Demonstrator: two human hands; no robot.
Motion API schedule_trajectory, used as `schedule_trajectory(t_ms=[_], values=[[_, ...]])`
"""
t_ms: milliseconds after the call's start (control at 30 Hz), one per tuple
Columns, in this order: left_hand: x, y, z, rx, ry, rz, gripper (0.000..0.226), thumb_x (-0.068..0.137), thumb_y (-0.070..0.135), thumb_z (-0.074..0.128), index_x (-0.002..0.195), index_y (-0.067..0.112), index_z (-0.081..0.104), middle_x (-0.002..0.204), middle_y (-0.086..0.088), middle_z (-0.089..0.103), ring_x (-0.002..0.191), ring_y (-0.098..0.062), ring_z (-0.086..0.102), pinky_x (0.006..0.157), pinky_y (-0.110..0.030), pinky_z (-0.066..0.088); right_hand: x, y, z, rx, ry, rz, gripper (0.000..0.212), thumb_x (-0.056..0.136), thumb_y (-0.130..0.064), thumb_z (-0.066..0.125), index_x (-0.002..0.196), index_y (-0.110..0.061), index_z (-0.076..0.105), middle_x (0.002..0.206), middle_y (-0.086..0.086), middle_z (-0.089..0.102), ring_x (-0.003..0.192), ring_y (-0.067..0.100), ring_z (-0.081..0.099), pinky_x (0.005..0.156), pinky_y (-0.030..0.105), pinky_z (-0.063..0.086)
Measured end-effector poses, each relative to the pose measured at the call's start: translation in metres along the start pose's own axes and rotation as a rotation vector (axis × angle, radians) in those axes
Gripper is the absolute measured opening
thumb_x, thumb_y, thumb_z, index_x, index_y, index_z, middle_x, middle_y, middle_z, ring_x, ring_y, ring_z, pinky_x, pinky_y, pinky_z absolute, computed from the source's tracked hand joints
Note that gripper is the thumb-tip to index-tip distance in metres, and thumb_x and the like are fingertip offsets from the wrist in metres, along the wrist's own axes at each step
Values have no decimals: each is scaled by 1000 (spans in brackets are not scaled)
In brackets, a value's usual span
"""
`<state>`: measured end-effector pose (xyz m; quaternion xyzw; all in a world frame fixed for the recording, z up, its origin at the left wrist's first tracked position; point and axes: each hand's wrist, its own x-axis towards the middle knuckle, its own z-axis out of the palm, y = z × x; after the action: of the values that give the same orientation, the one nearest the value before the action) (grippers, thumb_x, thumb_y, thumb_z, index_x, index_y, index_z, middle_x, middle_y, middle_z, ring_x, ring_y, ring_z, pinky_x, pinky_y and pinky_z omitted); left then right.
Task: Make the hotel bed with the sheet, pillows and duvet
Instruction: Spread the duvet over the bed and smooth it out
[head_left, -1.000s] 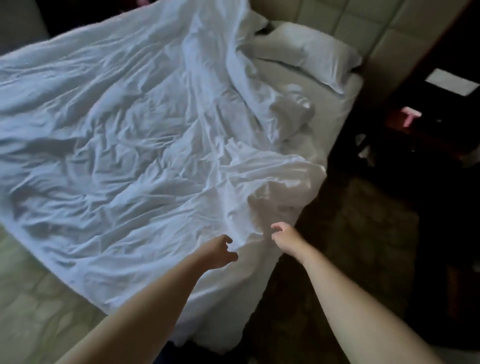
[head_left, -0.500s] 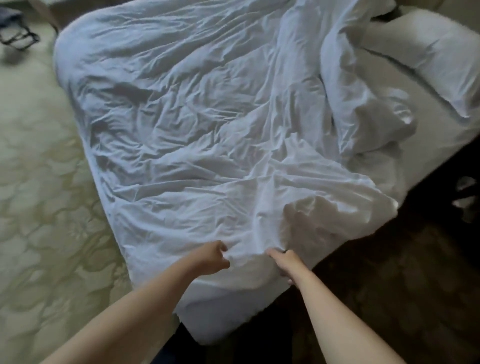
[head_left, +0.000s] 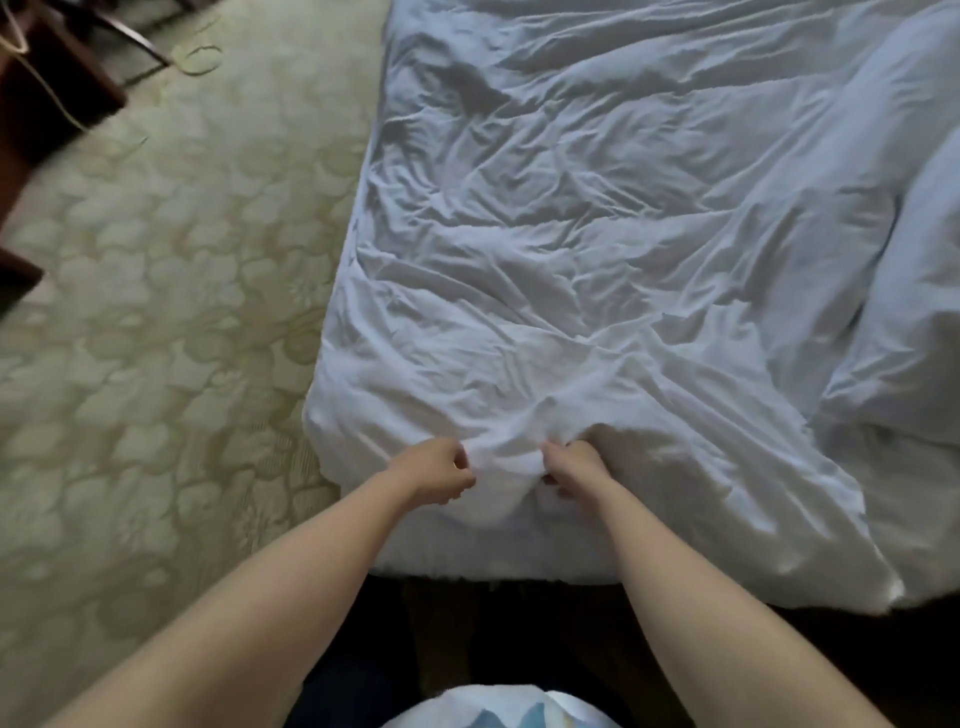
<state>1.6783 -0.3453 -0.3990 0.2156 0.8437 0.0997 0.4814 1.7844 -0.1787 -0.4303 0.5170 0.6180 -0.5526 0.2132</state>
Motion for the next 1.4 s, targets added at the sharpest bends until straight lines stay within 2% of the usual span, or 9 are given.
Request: schedule_trajectory(t_ms=[167, 433, 600, 733, 833, 900, 1100, 1233, 1400], values=[[4, 15, -2, -180, -24, -82, 25, 84, 29, 49, 75, 15, 68, 70, 0, 72, 67, -19, 70, 70, -27, 57, 21, -82, -42, 338, 117, -169, 26, 94, -16, 48, 69, -11, 51, 63, 10, 50, 51, 21, 50, 53, 30, 45], [47, 45, -58, -28, 333, 8, 80, 80, 34, 61, 149, 19, 23, 149, -5, 36, 134, -24, 41, 105, -37, 39, 64, -195, -101, 636, 218, -316, 28, 93, -14, 43, 107, 0, 63, 88, 17, 67, 53, 18, 62, 40, 20, 47], [100, 62, -86, 154, 339, 42, 111, 70, 43, 73, 153, 29, 0, 160, -2, 11, 145, -23, 18, 114, -47, 26, 92, -202, -106, -59, 154, -633, 42, 95, -11, 54, 136, -1, 51, 131, 9, 57, 123, 21, 53, 99, 25, 39], [146, 54, -88, 163, 264, -6, 120, 68, 49, 74, 153, 24, -7, 161, -1, 1, 148, -20, 5, 115, -52, 19, 91, -153, -75, -502, 251, -912, 16, 81, -32, 65, 85, -20, 56, 88, 2, 57, 84, 23, 57, 75, 33, 43], [173, 40, -80, 149, 242, -20, 117, 69, 60, 69, 152, 25, -7, 160, 0, 4, 148, -19, 5, 116, -48, 21, 106, -116, -60, -990, -34, -798, 61, 68, -73, 60, 105, -23, 62, 114, 3, 56, 112, 24, 53, 95, 33, 41], [188, 38, -79, 156, 240, -8, 108, 74, 62, 62, 152, 28, -3, 160, 0, 7, 148, -19, 6, 116, -46, 22, 127, -100, -62, -1276, -149, -612, 113, 58, -81, 64, 146, -17, 35, 154, 11, 25, 146, 35, 12, 119, 41, 12], [211, 40, -96, 174, 68, 113, 127, 61, 64, 75, 153, 23, -3, 160, -4, 0, 148, -21, 0, 119, -37, 14, 170, -90, -48, -1562, -179, -432, 159, 43, -78, 75, 151, -7, -18, 157, 18, -23, 136, 46, -34, 114, 55, -15], [215, 23, -90, 416, -45, 111, 152, 50, 53, 86, 147, 19, -26, 157, -5, -23, 146, -20, -18, 121, -36, 4, 189, -83, -35, -1746, -199, -390, 154, 51, -74, 76, 150, -10, -23, 153, 24, -30, 137, 50, -31, 112, 60, -15], [215, 22, -57, 565, 78, 70, 119, 80, 42, 70, 148, 17, -24, 158, -10, -18, 147, -25, -13, 118, -38, 1, 203, -80, -27, -1728, -100, -421, 78, 98, -46, 41, 155, -9, 3, 161, 20, 1, 145, 46, -1, 118, 55, 4]])
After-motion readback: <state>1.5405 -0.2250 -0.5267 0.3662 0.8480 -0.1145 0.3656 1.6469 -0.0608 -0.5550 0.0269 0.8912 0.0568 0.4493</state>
